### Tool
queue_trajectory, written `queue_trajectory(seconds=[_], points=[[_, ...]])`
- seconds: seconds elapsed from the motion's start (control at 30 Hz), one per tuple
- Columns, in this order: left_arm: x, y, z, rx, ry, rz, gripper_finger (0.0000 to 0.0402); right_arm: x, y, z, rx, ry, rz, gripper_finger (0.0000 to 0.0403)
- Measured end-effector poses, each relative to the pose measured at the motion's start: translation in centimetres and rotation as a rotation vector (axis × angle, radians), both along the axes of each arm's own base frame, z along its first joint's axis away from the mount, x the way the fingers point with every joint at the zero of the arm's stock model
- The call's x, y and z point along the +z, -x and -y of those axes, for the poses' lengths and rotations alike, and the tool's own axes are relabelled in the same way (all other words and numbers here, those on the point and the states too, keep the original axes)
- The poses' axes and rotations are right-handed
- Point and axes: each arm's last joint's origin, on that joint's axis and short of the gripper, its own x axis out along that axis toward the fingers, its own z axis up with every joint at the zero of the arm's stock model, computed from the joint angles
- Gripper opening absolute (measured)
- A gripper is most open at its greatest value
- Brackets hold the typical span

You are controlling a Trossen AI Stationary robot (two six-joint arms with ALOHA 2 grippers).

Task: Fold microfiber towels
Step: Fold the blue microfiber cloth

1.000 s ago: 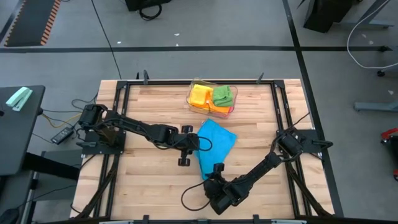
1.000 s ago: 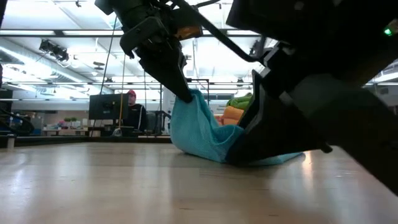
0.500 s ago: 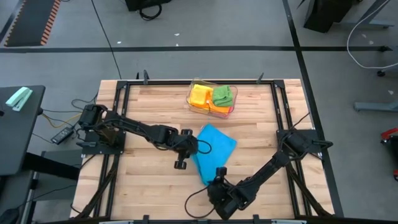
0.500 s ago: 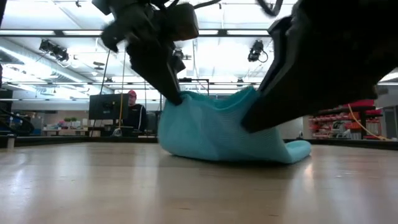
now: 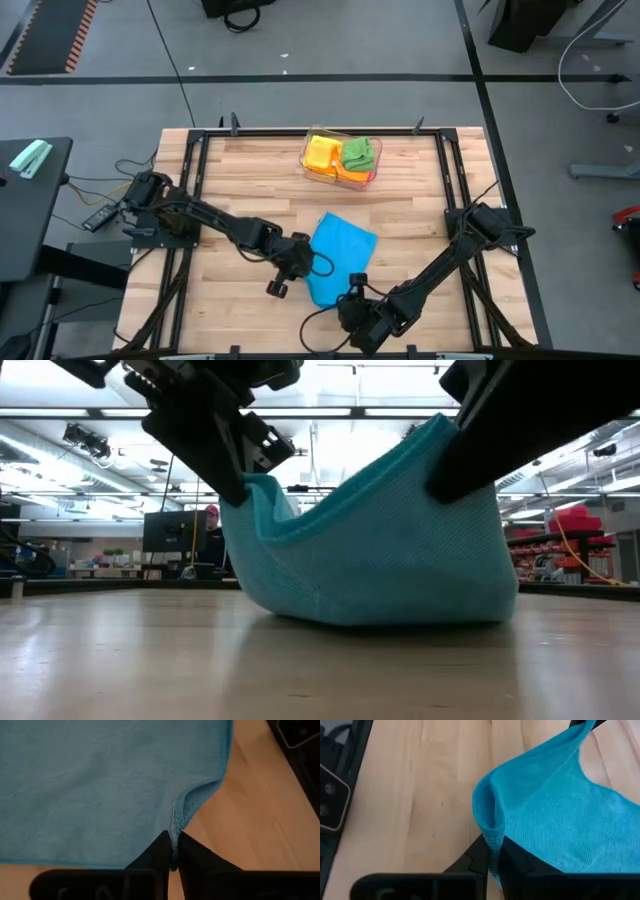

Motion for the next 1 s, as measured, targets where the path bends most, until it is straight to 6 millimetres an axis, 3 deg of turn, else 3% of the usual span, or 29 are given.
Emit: queue_trajectory(seconds=[0.3,0.6,0.83,1.0], points=[[0.1,-0.4,-0.5,0.048,0.021,0.019,0.0022,-0.1,0.6,-0.4,-0.079,-0.127,-0.012,0.0039],[-2.4,-1.3,-0.3,0.048,0.008,-0.012,0.0030,-2.1,1.9,-0.3,-0.158,-0.190,-0.013,0.0039],[-2.2,-1.9,-2.2,0.098,0.009,0.002,0.0023,-2.7,2.0,0.5,-0.239,-0.205,-0.021,0.0039],[-3.3,-2.4,-3.8,0.138,-0.005,-0.040,0.0017,-2.8,2.0,1.0,-0.293,-0.207,-0.033,0.0039]])
